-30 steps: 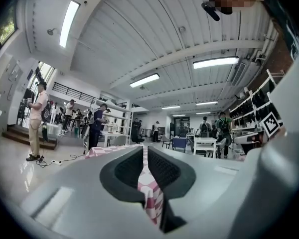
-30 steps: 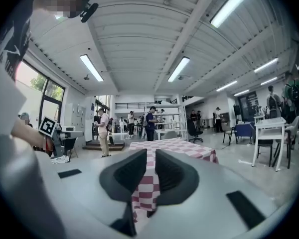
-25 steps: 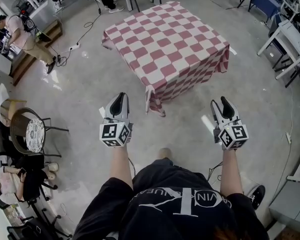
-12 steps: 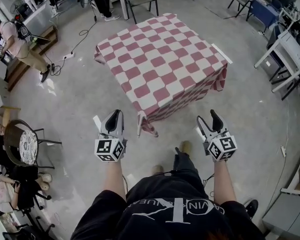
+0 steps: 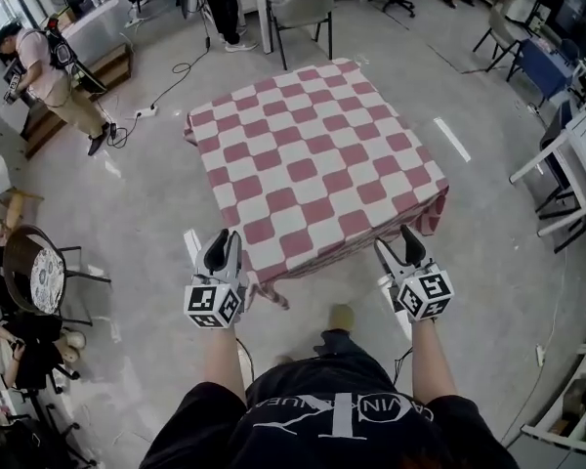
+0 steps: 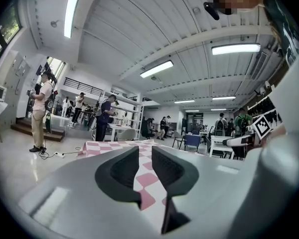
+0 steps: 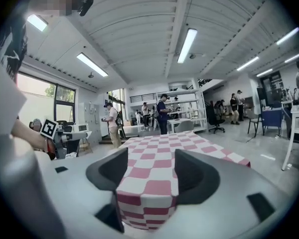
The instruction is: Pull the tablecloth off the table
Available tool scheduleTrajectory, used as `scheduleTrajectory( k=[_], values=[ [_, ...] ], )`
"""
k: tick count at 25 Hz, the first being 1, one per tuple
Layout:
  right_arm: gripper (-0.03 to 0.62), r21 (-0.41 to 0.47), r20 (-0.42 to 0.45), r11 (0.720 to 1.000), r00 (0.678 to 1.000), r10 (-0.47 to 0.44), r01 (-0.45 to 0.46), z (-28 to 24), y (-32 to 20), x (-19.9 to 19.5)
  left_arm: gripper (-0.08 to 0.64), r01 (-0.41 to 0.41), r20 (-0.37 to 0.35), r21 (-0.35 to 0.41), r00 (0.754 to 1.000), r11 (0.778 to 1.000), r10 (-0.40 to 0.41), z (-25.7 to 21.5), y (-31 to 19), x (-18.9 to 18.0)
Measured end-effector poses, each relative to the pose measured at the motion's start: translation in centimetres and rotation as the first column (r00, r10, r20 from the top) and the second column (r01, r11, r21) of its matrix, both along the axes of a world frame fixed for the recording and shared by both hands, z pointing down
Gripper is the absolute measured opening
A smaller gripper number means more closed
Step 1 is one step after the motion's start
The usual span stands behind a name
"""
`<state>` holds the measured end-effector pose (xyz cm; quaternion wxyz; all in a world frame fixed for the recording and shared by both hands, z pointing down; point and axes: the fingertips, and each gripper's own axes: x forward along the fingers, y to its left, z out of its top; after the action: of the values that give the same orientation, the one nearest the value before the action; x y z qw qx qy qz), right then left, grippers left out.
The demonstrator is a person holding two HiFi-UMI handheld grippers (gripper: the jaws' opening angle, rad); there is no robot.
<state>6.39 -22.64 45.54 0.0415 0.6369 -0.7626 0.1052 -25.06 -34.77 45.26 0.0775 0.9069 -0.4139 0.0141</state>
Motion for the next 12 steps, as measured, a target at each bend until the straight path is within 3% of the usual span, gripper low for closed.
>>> scheduleTrajectory(
  k=[12],
  values=[
    [0.267,-0.068,0.007,0.989,0.991,-0.132,0.133,2.7,-8.3,9.3,0.087,0.121,0.031,-0.059,0.992,0.991,-0.119,2.3,-3.9,7.7]
  ],
)
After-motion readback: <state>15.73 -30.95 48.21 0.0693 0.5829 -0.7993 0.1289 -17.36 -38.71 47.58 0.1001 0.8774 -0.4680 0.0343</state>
